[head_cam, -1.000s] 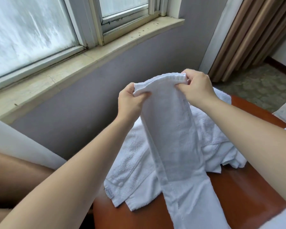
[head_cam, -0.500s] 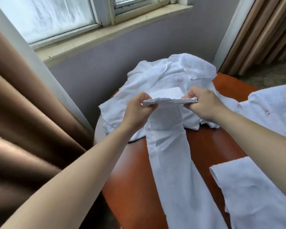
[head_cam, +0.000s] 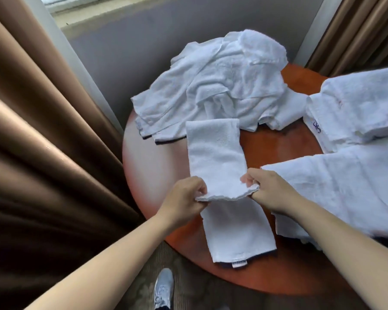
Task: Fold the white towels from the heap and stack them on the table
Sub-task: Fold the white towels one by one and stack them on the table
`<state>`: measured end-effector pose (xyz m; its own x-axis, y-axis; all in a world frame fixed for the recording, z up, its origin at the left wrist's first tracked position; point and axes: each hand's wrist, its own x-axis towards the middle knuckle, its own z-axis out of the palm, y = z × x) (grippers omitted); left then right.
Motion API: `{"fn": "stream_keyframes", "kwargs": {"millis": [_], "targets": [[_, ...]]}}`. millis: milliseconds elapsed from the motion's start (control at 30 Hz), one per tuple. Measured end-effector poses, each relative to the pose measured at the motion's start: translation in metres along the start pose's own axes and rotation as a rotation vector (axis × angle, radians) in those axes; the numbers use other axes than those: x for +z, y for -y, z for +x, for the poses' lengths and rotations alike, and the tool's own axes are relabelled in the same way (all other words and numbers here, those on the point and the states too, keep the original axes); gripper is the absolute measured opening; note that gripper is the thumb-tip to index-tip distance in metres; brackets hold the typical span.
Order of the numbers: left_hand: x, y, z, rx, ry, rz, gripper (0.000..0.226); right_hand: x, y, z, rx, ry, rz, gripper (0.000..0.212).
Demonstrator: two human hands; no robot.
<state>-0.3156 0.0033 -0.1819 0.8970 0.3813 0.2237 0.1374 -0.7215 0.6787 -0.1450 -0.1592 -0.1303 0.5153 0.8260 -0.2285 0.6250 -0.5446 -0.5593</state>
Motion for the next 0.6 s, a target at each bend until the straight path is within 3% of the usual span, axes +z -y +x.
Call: {"fn": "stream_keyframes", "kwargs": {"millis": [167, 333, 467, 600], "targets": [[0.023, -0.004, -0.031, 0.204, 0.09, 0.149, 0.028, 0.026, -0.003, -0.026, -0.012, 0.212, -0.301, 0.036], [0.037, -0.016, -0.048, 0.393, 0.136, 0.209, 0.024, 0.042, 0.006, -0.053, 0.113, 0.175, -0.541, 0.016], [0.052, -0.023, -0.071, 0.431, 0.184, 0.201, 0.019, 0.059, 0.004, -0.068, 0.252, 0.244, -0.651, 0.036], [0.076, -0.031, -0.103, 0.352, 0.192, 0.33, 0.055, 0.079, 0.001, -0.083, 0.322, 0.293, -0.615, 0.04]]}}
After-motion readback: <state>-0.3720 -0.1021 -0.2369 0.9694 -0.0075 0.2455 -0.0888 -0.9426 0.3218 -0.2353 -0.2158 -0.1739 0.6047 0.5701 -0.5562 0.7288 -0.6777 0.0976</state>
